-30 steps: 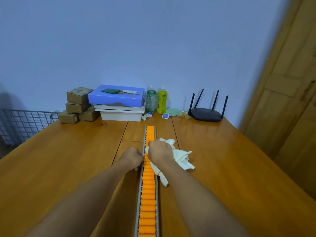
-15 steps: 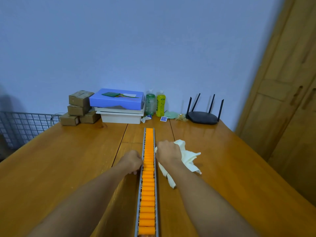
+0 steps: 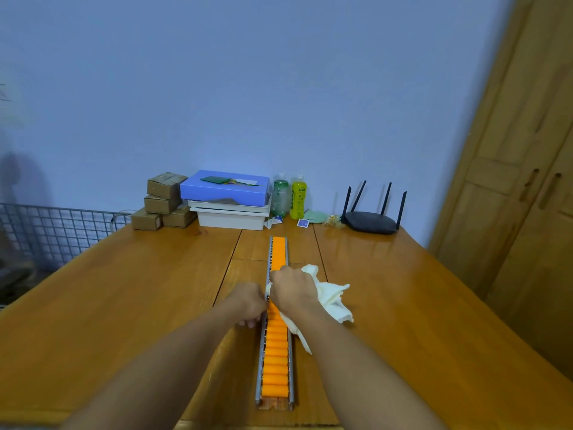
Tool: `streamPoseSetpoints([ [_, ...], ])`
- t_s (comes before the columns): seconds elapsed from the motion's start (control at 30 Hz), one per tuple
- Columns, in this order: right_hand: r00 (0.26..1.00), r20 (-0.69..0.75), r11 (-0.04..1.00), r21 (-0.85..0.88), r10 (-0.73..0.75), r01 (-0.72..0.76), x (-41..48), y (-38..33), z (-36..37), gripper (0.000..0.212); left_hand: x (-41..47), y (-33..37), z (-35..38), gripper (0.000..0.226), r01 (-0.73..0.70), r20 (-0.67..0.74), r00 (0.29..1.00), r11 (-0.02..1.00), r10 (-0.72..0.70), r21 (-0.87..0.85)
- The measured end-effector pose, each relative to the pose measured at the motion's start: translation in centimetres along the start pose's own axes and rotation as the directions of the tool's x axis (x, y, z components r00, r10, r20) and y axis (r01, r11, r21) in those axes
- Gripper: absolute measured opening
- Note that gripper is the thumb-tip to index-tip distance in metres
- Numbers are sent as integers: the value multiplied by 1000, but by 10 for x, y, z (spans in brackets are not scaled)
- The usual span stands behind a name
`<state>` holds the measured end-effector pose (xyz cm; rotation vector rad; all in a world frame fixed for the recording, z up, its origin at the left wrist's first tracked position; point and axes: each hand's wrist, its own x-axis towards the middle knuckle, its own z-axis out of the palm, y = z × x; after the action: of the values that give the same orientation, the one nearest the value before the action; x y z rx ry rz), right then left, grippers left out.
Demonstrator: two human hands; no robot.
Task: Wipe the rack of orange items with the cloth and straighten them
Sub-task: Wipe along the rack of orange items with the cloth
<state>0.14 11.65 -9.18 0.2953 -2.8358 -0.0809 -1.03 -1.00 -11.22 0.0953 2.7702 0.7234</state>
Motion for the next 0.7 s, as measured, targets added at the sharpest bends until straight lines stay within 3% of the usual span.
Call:
streamPoseSetpoints([
  [0.43,988,97,992,39,118,-122,-39,30,0,14,-26,-5,14,18,-36,-58,998,998,34,-45],
  [0.7,990,5,987,68,144,-144,-49,30,-11,14,-40,-4,15,18,-42,-44,998,999,42,-11],
])
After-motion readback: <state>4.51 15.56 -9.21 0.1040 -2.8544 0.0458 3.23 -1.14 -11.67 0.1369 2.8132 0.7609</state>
